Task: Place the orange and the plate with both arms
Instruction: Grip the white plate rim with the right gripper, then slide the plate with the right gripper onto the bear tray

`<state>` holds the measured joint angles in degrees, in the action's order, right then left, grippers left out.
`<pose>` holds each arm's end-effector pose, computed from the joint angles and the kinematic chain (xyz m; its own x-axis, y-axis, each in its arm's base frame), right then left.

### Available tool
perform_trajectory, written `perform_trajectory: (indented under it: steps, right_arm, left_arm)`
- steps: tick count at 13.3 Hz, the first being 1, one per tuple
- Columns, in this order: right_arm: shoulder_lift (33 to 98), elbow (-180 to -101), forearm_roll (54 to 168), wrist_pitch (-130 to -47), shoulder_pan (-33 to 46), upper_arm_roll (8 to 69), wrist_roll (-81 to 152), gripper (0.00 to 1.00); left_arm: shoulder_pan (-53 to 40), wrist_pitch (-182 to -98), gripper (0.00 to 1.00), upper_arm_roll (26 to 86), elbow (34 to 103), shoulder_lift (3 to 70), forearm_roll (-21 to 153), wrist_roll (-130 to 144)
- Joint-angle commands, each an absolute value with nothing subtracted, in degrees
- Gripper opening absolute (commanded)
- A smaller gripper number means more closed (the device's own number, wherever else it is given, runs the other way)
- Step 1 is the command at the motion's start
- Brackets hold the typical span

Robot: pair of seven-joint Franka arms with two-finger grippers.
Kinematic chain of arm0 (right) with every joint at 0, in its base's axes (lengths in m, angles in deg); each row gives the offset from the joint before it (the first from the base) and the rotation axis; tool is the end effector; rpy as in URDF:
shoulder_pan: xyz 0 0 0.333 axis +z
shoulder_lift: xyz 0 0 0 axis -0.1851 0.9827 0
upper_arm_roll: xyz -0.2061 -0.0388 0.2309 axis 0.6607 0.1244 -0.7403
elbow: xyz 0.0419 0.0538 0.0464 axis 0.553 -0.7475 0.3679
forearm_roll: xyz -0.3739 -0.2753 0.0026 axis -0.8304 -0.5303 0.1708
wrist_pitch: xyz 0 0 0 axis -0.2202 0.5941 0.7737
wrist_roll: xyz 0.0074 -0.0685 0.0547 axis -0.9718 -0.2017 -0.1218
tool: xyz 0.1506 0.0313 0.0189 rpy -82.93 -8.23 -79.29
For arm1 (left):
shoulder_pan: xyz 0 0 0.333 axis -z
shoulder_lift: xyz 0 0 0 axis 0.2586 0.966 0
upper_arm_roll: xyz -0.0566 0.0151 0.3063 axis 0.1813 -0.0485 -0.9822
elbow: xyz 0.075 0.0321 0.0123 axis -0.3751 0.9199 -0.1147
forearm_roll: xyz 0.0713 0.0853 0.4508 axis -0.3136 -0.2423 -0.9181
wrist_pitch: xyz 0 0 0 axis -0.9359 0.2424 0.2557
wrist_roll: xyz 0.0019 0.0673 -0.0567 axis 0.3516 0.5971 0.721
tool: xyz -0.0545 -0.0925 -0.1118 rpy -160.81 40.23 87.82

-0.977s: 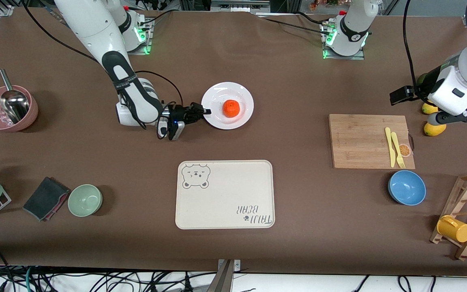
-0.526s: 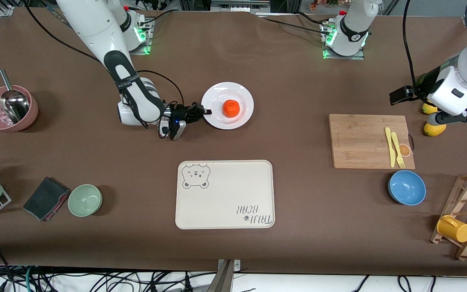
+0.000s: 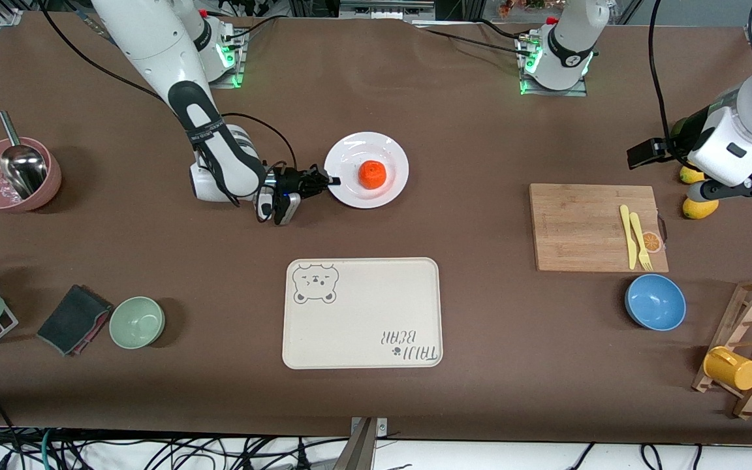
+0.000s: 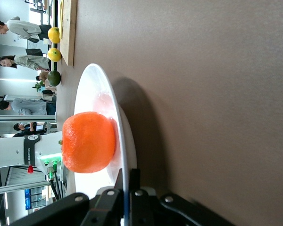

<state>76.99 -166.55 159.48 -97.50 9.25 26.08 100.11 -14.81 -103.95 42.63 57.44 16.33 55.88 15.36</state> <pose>0.4405 0.3259 0.0016 0.9482 0.3112 0.0637 0.2050 -0.4463 -0.8711 0.6207 -0.0508 0.5148 0.9590 0.1741 -0.2235 0.1621 -0.9842 -0.0712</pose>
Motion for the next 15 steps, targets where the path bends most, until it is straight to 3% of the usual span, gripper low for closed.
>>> perform_trajectory:
  steps: [1, 7, 11, 15]
  right_arm:
    - [76.61, -166.45, 160.85, -97.82, 9.9, 26.14, 101.34, 0.0]
    - [76.09, -164.01, 160.67, -97.2, 9.29, 26.5, 98.45, 0.0]
    - [76.0, -156.54, 156.65, -97.12, 8.67, 27.11, 88.88, 0.0]
    - [77.66, -143.98, 144.0, -96.86, 6.3, 27.55, 72.11, 0.0]
  left_arm:
    - [-15.51, -103.76, 1.0, 42.76, 58.95, 14.6, 57.53, 14.93]
    - [-15.95, -103.59, 1.0, 42.76, 58.95, 14.6, 57.61, 14.93]
    - [-15.95, -103.41, 1.0, 42.76, 58.95, 14.69, 57.62, 14.84]
    - [-16.04, -103.32, 1.0, 42.76, 58.95, 14.69, 58.05, 14.84]
